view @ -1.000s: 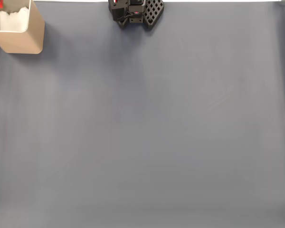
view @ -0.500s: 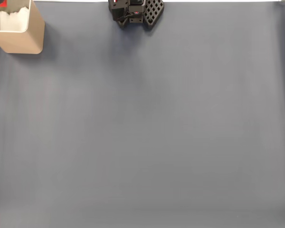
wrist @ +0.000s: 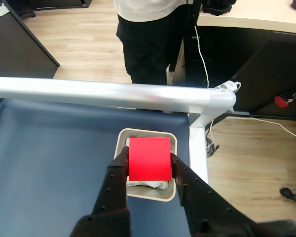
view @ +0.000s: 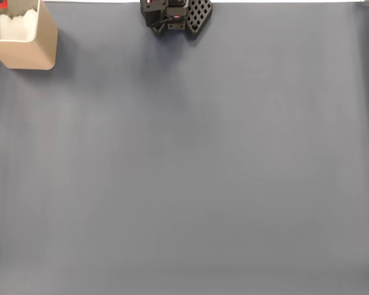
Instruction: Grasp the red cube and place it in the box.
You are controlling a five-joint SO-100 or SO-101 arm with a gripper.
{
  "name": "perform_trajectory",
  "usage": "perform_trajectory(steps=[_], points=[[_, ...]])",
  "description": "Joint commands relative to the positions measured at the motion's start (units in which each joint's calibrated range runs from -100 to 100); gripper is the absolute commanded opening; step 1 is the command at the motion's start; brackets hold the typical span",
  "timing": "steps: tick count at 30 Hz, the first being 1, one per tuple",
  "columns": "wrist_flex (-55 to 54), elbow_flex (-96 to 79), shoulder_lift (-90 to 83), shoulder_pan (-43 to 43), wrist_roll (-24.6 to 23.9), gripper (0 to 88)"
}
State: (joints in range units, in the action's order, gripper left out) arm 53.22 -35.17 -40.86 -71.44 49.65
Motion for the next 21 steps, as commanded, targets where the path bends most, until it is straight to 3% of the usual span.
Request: perform_trajectory(steps=[1,21], points=[[-1.3,0.6,-2.7,0.9,0.4,1.4],[-2.2,-3.8,-5.2,1.2,1.0,1.5]])
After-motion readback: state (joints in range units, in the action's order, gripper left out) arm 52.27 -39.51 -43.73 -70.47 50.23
